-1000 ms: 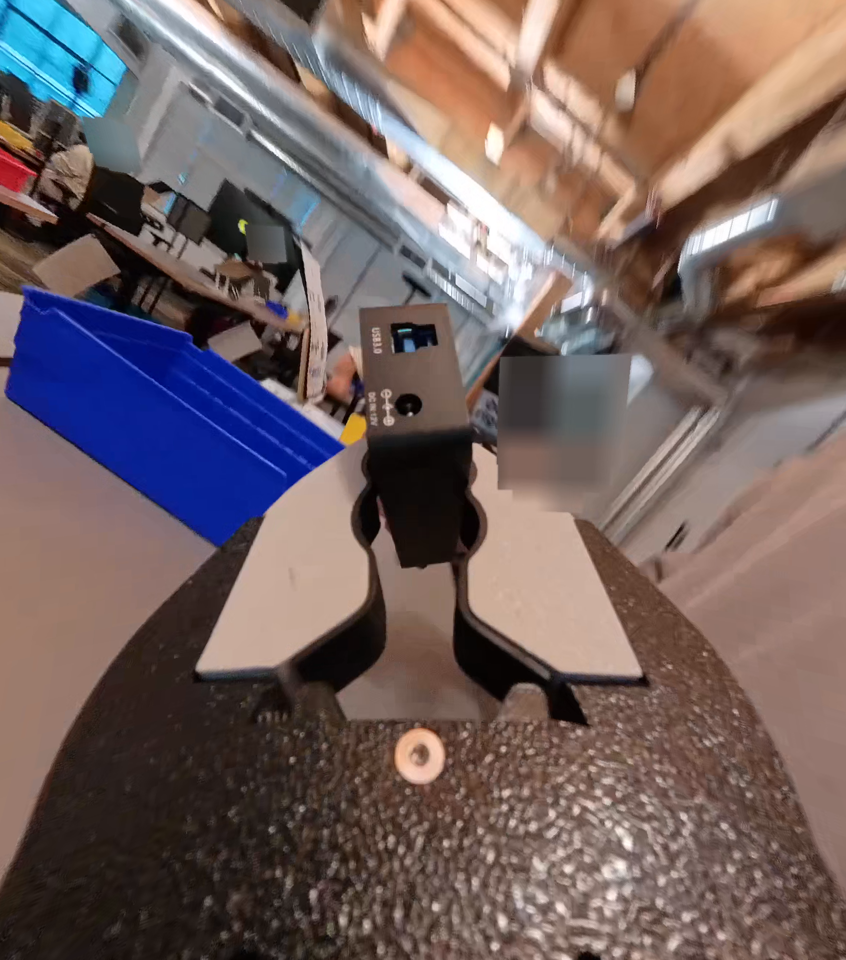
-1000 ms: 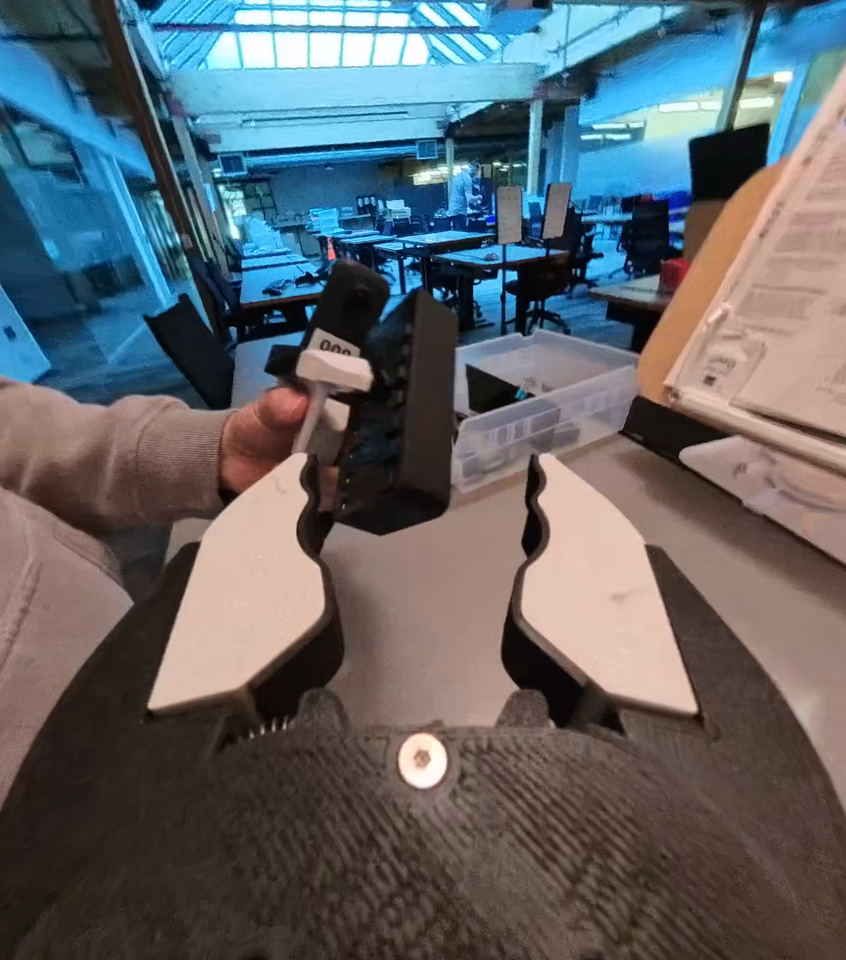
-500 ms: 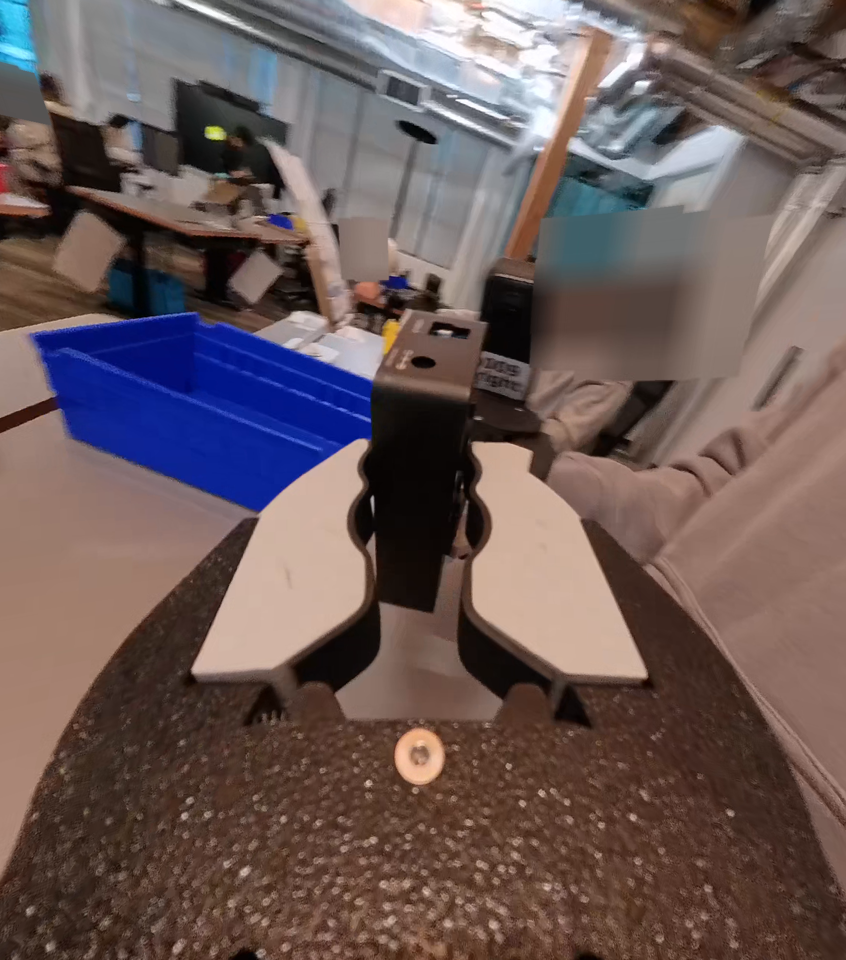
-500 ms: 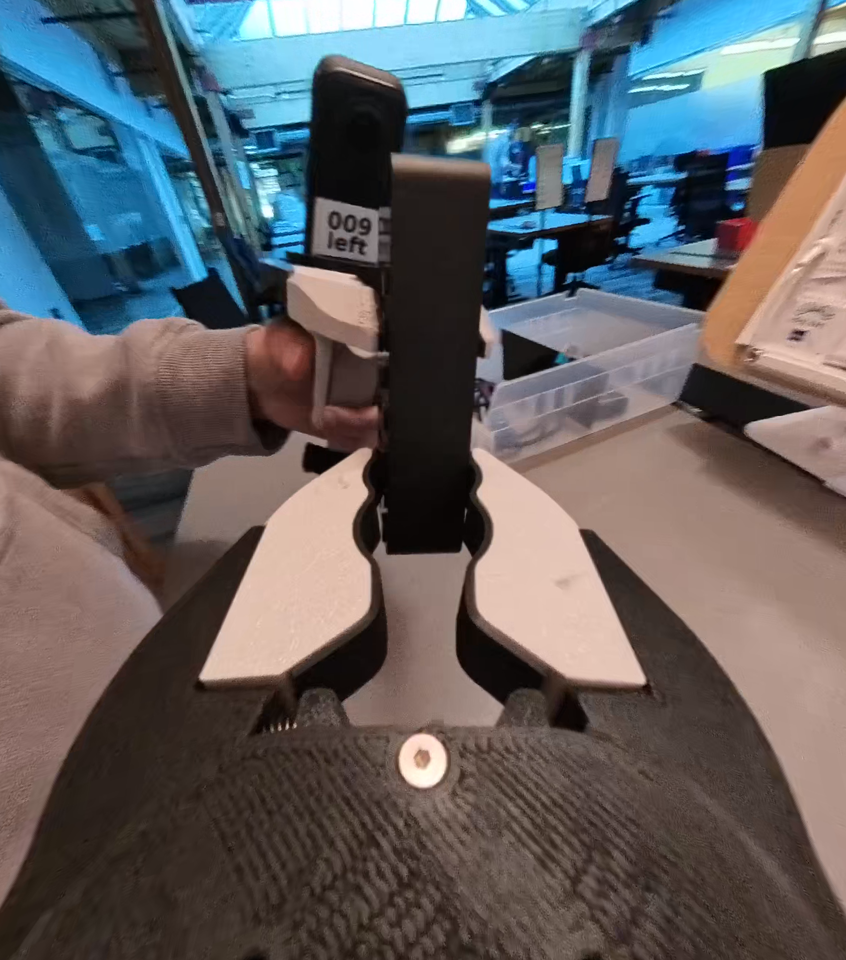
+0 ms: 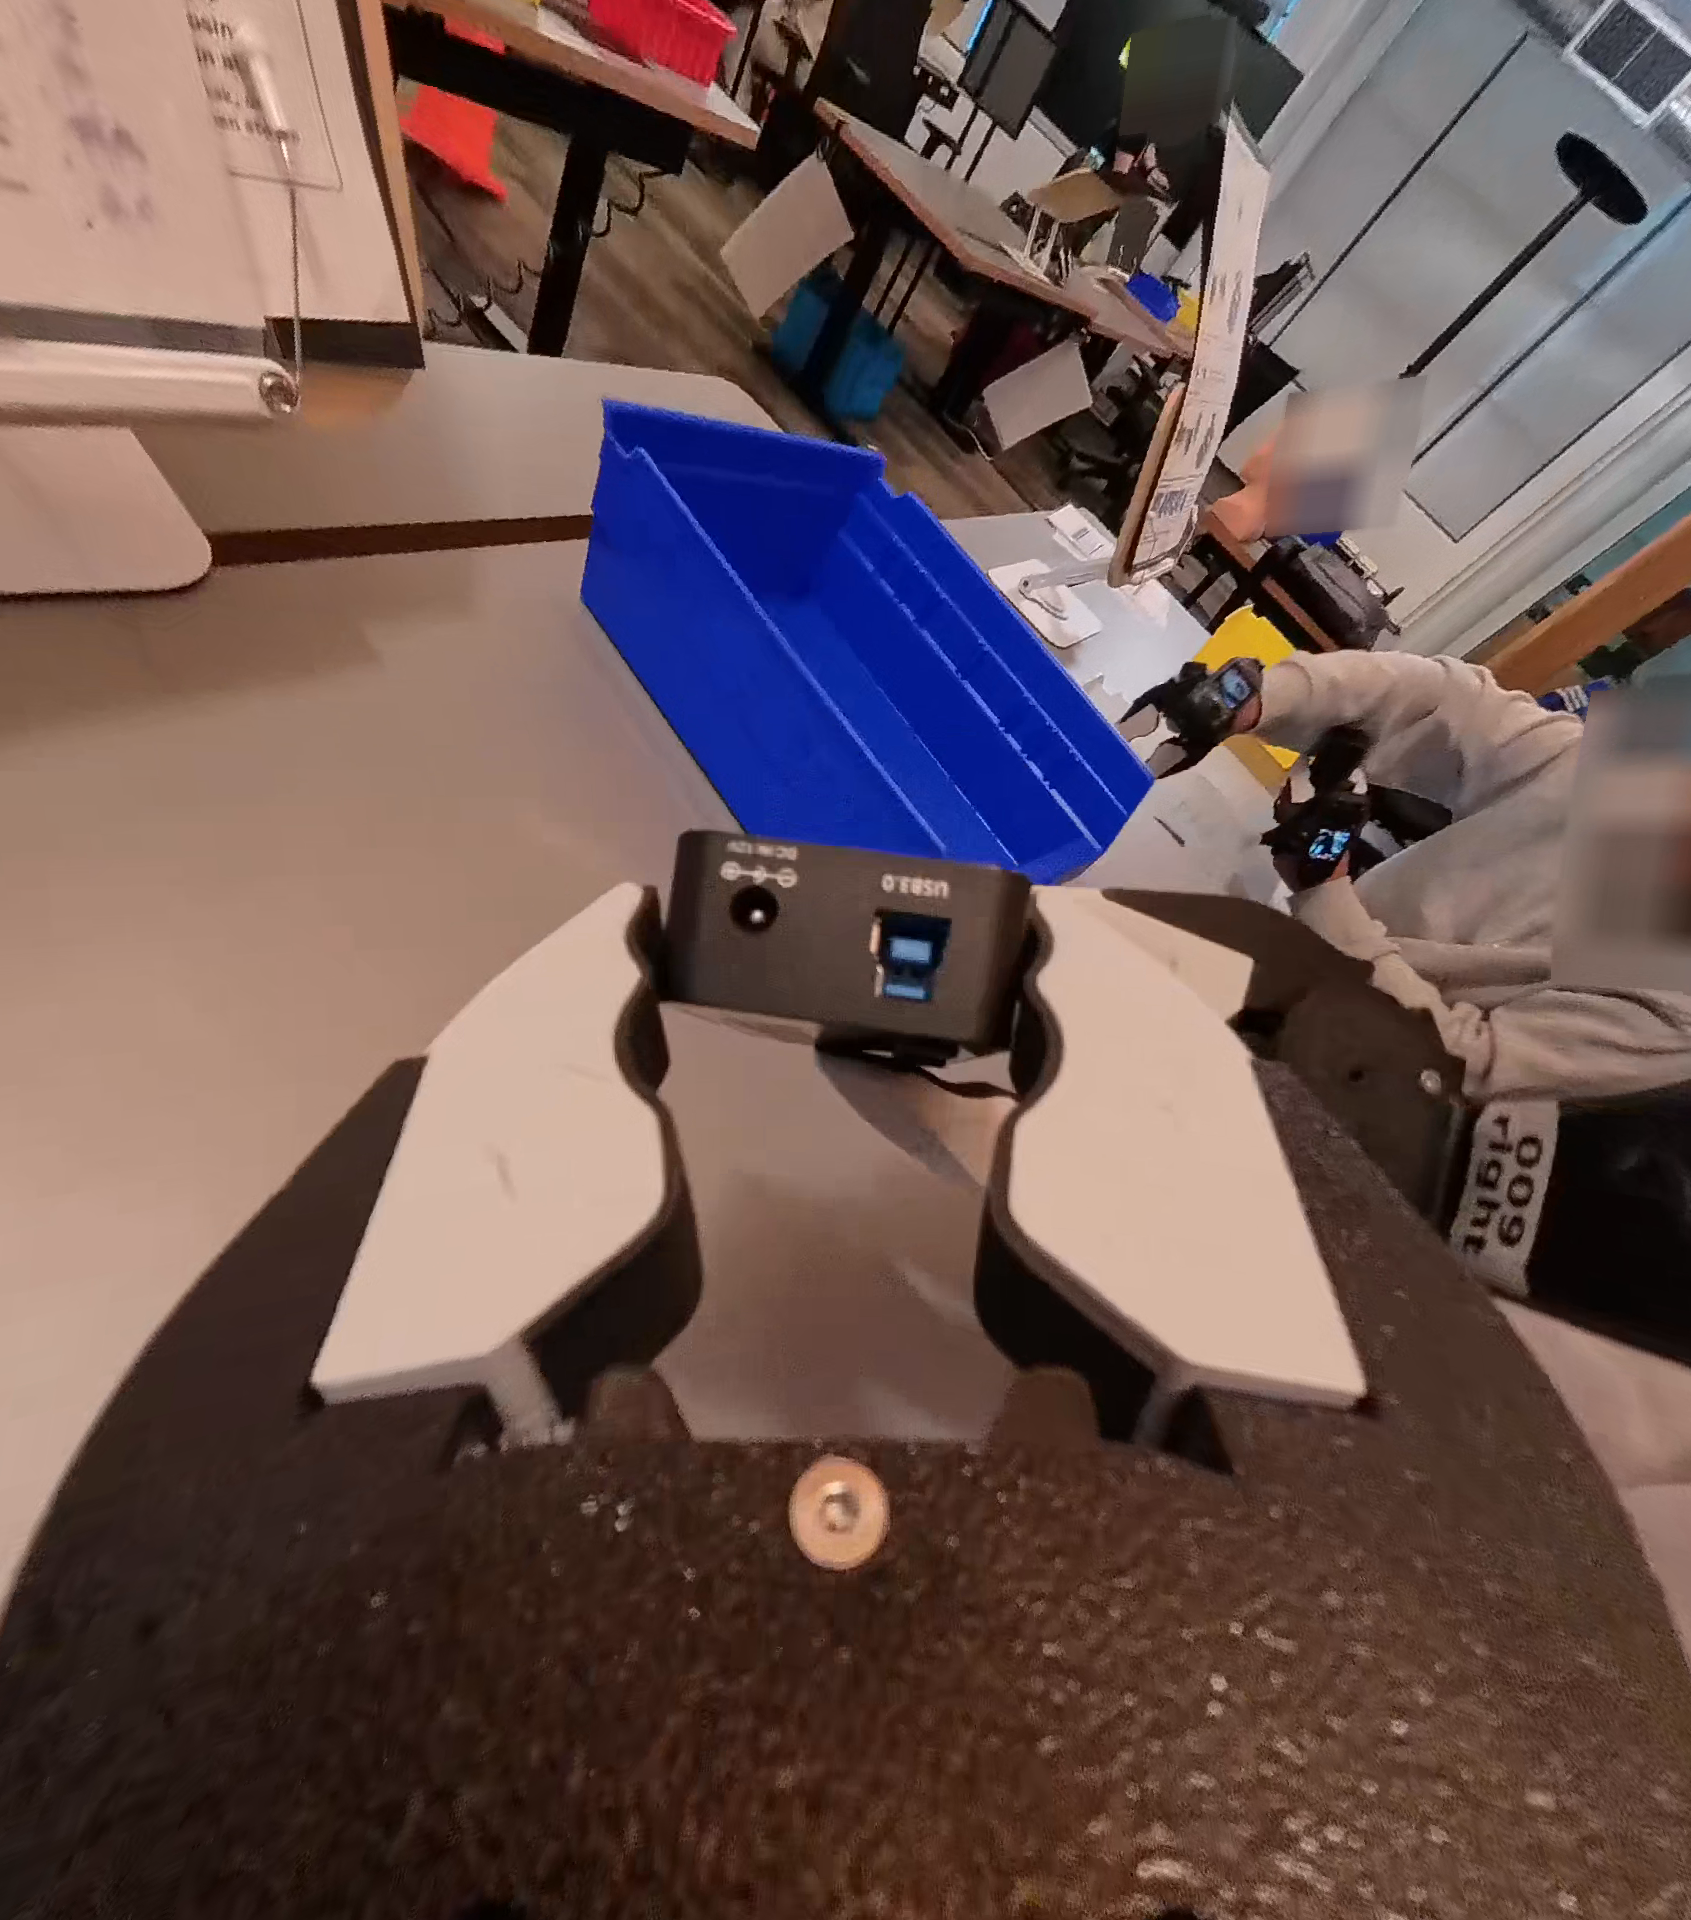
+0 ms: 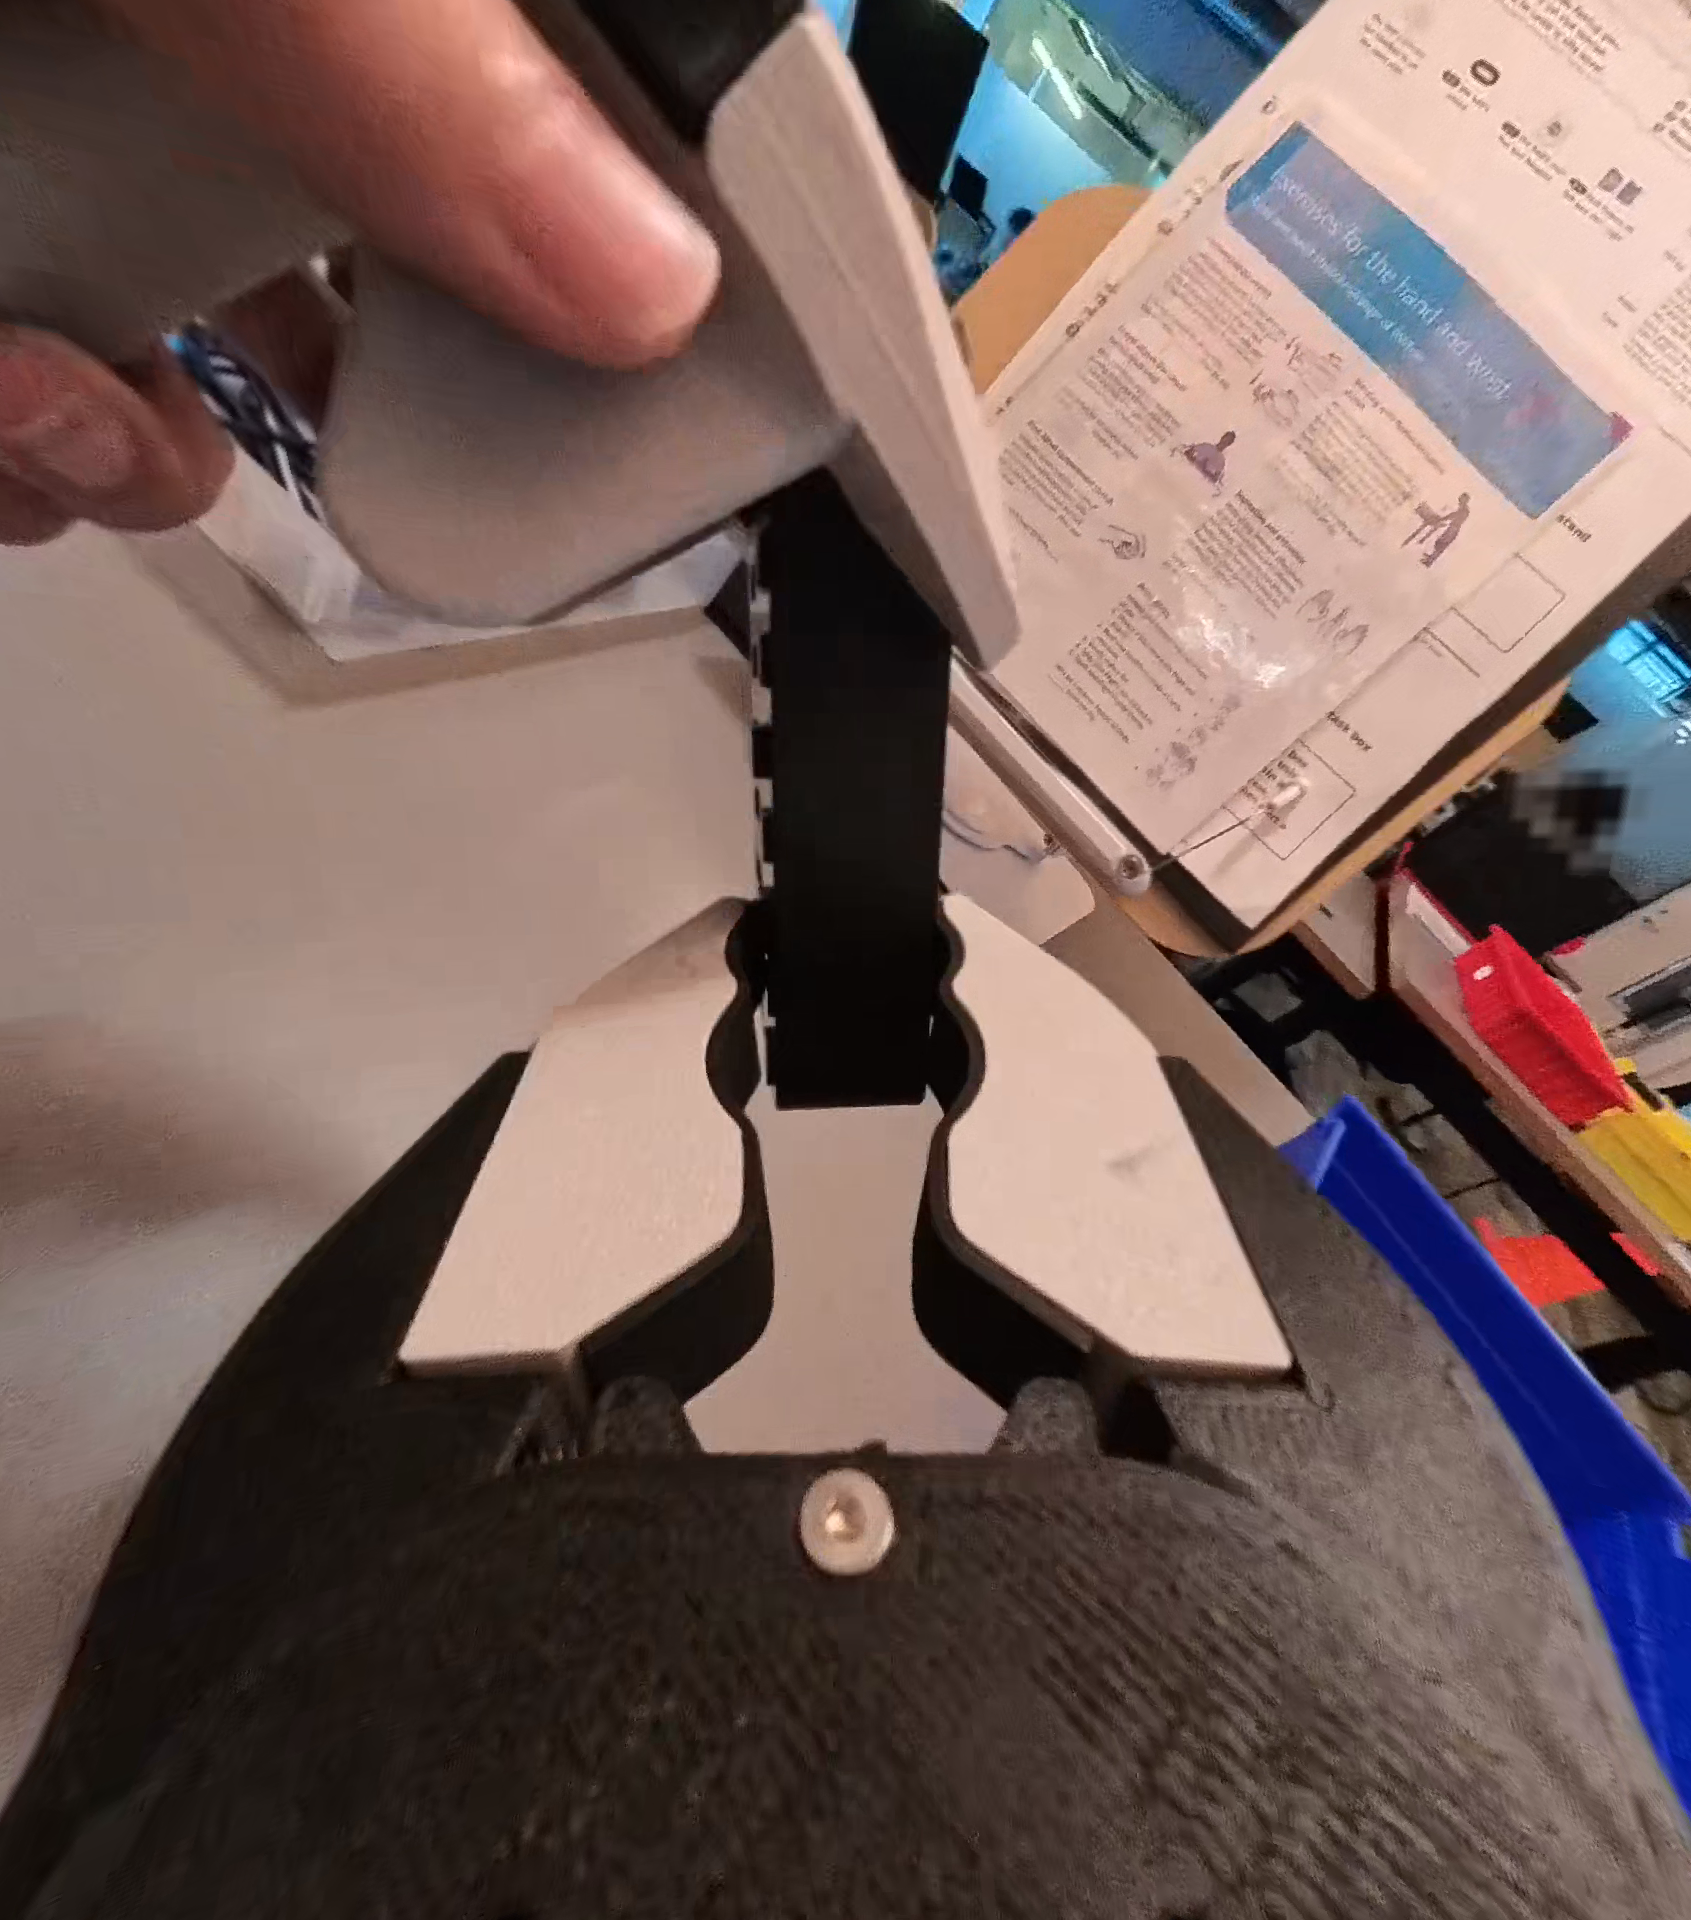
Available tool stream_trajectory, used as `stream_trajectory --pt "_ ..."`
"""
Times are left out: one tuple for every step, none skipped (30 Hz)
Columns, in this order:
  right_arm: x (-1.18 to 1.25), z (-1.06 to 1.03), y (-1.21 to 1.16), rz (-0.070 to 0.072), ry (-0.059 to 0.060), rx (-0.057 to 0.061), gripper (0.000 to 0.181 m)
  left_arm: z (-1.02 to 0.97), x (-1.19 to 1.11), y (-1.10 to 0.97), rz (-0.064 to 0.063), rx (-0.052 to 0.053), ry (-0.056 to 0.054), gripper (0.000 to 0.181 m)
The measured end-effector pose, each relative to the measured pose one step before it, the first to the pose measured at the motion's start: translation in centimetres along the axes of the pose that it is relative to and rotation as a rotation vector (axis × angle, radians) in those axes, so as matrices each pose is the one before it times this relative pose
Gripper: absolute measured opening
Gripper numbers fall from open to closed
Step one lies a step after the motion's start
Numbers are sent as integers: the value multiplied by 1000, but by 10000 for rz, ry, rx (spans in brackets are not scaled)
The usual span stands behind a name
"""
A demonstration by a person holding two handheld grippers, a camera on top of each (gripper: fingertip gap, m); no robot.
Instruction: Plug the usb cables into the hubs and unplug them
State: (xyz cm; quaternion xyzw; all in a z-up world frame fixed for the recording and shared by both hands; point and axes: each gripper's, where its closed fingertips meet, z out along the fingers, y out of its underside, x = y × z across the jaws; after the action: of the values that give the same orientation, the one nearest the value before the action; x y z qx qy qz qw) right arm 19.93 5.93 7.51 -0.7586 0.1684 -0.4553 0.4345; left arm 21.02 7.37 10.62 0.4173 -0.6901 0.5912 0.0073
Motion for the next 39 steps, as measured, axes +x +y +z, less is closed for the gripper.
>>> stream_trajectory --pt "-19 -55 -27 -154 146 -14 29 17 -90 95 -61 -25 63 63" --pt "-84 53 144 -40 -35 -138 29 59 -167 241 61 -153 18 63" --pt "-164 86 205 -77 -133 -78 29 48 -120 250 246 -165 73 62" --pt "-365 33 96 -40 -335 68 29 33 -7 158 376 -54 146 62" --pt "-264 63 144 253 -400 18 29 22 105 217 378 -86 217 62" --pt "-446 2 134 341 -517 -33 30 6 175 258 341 -154 264 62" --pt "-538 62 -61 354 -633 148 35 -35 92 247 416 -194 230 61" --pt "-423 -57 -188 537 -672 269 43 -68 69 134 568 -113 176 61" --pt "49 -84 -104 771 -434 124 56 -98 145 70 532 -110 225 61" --pt "-58 -110 -282 754 -572 196 72 -140 344 33 444 -151 379 61" --pt "-89 -134 -149 710 -565 104 81 -156 468 -108 466 -76 434 61" --pt "-216 -41 115 559 -639 -79 87 -148 586 -119 575 -104 491 61" --pt "-577 37 279 376 -819 -164 95 -79 698 7 588 -237 545 61" --pt "-729 110 500 236 -831 -288 93 16 618 46 506 -299 451 61" --pt "-708 153 464 64 -700 -277 93 135 455 135 439 -345 326 61" --pt "-580 175 146 -28 -438 -68 93 228 374 248 410 -418 246 61" --pt "-484 232 -11 -133 -244 -10 91 293 299 333 387 -465 183 61" --pt "-180 231 -267 -185 41 125 87 340 154 294 332 -438 43 61" --pt "-63 250 -263 -161 150 160 85 354 45 222 291 -377 -64 61" --pt "-217 276 -139 -126 -14 105 84 344 87 159 223 -325 -36 61" --pt "75 270 23 -18 147 12 84 302 76 97 122 -261 -31 61" --pt "178 209 195 -42 249 -123 84 264 -55 92 13 -223 -93 61" --pt "223 120 309 -104 205 -147 87 200 -47 116 -13 -206 -59 61" --pt "30 41 220 -83 62 -62 85 150 117 82 15 -155 52 61" --pt "40 -65 99 21 22 36 82 124 139 -46 18 -62 41 61" --pt "163 -89 -43 91 81 119 80 129 157 -179 39 22 22 61" --pt "160 -62 -104 40 55 144 77 118 311 -194 104 52 122 61" --pt "-379 -28 -52 -93 -257 145 72 97 302 -104 138 -12 128 61" --pt "-159 57 95 -12 -99 23 71 84 86 131 109 -164 2 61" --pt "-67 118 265 -76 -51 -152 71 96 77 184 91 -168 -1 61" --pt "-86 108 245 -121 -17 -130 71 98 89 158 81 -99 5 61" --pt "-14 90 208 -84 15 -59 70 72 54 138 45 -54 -22 61" --pt "-42 92 92 -1 -35 54 70 38 95 57 -25 -3 2 61" --pt "-191 125 4 82 -100 94 71 25 107 8 -38 28 13 61" --pt "-93 136 36 -11 -5 62 71 1 86 73 29 -5 -22 61" --pt "5 95 64 -37 47 90 71 4 66 103 35 -18 -44 61" --pt "-138 114 64 46 -90 112 71 50 81 114 -105 0 -18 62" --pt "-140 213 36 172 -212 158 71 66 23 105 -213 25 -23 62" --pt "36 321 -52 158 -35 245 71 54 -57 -13 -290 120 -54 63"
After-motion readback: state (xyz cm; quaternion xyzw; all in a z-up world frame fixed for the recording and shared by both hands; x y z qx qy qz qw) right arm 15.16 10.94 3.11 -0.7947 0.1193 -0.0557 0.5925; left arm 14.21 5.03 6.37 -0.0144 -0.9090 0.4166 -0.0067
